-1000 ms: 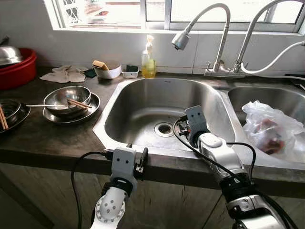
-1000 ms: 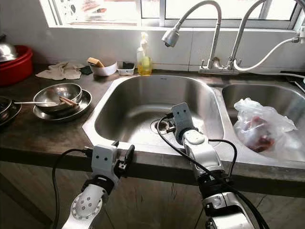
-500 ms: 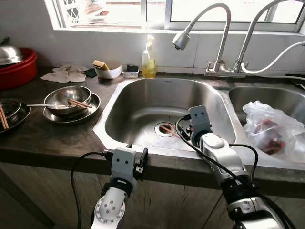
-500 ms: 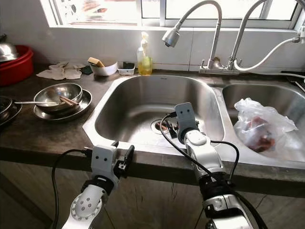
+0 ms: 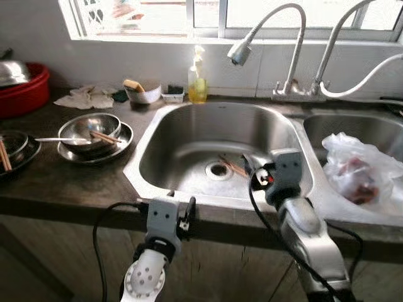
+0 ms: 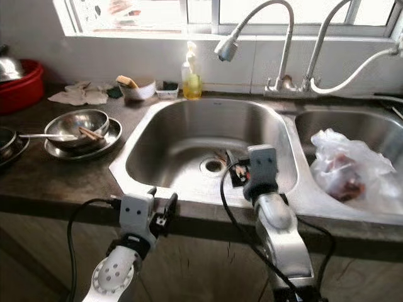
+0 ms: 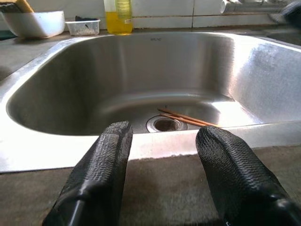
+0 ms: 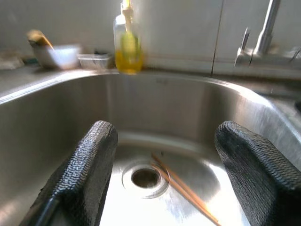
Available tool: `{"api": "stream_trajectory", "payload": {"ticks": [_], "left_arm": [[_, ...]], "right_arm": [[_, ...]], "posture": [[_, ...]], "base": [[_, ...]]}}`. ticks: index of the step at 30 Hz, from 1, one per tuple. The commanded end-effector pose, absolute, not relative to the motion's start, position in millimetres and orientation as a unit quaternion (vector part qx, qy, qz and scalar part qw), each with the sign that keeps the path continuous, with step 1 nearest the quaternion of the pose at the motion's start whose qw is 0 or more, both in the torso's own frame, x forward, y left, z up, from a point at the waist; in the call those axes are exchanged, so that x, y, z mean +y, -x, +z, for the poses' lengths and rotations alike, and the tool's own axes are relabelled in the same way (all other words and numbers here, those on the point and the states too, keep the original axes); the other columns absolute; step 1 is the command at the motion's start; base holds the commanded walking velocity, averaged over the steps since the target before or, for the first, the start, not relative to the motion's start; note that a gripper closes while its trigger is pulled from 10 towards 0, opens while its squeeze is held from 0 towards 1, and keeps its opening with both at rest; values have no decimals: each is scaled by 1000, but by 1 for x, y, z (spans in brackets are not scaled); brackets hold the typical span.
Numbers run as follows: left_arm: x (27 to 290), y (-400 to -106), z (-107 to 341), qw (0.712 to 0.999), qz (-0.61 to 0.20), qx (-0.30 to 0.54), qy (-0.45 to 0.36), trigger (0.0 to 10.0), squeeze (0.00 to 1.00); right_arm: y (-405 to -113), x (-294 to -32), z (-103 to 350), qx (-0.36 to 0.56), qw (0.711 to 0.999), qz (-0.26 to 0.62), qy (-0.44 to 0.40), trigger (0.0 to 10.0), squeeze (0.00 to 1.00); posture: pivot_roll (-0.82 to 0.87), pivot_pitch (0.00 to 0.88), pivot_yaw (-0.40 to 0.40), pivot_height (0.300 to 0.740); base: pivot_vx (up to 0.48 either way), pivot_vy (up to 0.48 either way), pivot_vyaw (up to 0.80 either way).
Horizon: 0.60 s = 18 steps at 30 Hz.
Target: Kitchen organization
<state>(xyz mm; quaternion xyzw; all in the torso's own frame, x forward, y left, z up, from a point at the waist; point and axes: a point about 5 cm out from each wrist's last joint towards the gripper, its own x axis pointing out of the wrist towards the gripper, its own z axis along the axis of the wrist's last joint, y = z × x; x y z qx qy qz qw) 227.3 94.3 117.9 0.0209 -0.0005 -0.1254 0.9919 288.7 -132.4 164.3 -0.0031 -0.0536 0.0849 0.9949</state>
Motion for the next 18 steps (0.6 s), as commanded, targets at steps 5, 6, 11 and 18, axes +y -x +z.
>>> {"api": "stream_trajectory", "payload": {"ticks": [5, 6, 11, 18], "left_arm": [[94, -223, 121, 990, -136, -9, -24, 10000, 0], [95, -221, 122, 990, -136, -11, -25, 10000, 0], [95, -218, 124, 990, -139, -14, -19, 10000, 0], [96, -216, 122, 990, -139, -8, -22, 10000, 0]], "right_arm": [[-261, -132, 168, -90, 990, 104, -7, 10000, 0], [-253, -132, 167, -90, 990, 111, -12, 10000, 0], [-244, -128, 164, -83, 989, 125, -19, 10000, 0], [-241, -121, 160, -74, 988, 134, -28, 10000, 0]], "posture": [[57, 0, -11, 740], [55, 0, -9, 740], [57, 0, -6, 740], [63, 0, -9, 740]], "base": [[0, 0, 0], [0, 0, 0], [0, 0, 0], [-72, 0, 0]]}}
